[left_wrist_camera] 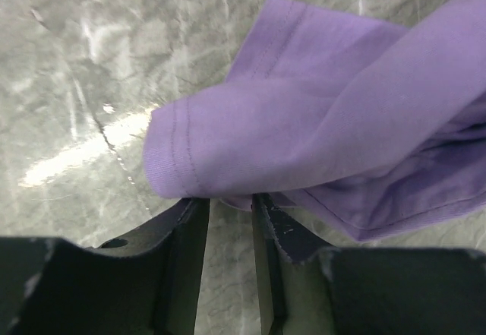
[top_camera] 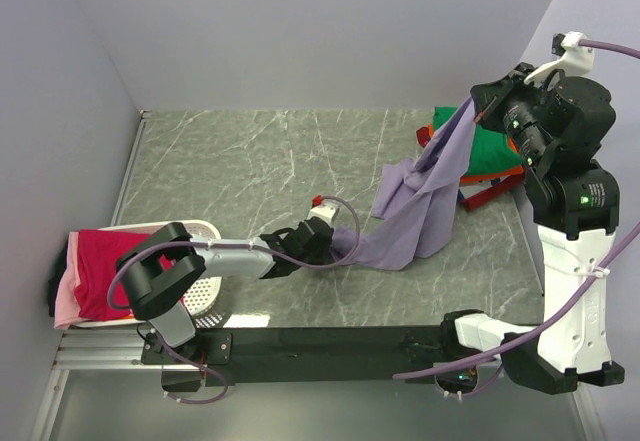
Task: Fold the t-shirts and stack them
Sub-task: Flatten the tshirt out
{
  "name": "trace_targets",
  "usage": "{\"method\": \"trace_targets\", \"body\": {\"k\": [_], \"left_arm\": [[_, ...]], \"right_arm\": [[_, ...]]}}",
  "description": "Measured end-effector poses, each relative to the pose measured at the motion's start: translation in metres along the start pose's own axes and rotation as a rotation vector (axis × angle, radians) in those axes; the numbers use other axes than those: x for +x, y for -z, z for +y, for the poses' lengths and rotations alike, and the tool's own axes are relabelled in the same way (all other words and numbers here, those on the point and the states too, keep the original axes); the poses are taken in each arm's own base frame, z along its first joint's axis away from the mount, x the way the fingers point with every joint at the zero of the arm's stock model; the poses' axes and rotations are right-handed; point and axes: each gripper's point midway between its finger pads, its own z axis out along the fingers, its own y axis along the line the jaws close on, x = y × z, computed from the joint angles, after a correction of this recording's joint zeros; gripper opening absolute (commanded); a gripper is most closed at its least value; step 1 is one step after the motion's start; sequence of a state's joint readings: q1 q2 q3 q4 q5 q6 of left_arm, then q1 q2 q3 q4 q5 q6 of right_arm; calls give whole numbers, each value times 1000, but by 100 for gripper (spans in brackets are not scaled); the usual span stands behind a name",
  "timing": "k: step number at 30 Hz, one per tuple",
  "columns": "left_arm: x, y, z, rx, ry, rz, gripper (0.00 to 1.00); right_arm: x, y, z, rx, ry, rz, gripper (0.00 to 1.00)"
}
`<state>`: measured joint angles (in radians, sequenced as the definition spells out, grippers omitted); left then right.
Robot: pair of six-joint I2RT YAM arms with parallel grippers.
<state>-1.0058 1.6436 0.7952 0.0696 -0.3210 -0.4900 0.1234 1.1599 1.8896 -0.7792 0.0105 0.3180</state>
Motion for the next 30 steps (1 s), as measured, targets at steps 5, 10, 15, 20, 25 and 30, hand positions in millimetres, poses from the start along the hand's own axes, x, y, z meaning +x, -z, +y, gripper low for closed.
{"method": "trace_targets", "body": {"k": [5,10,15,20,25,30], "left_arm": [[4,0,-8,51,4,25,35],[7,-4,-13,77,8,34,35],[5,-10,-13,75,14,24,29],[4,-11,-7,46,21,20,6],[1,-10,13,-48,37,13,0],[-19,9,66,-247,93,-1,1]], "right_arm": [[0,0,0,0,2,0,0],[2,-2,-1,0,2,4,0],[5,-4,-2,3,3,10,0],[7,-5,-3,6,3,14,0],[15,-8,-6,16,4,33,0],[24,-12,-15,55,10,48,0]]}}
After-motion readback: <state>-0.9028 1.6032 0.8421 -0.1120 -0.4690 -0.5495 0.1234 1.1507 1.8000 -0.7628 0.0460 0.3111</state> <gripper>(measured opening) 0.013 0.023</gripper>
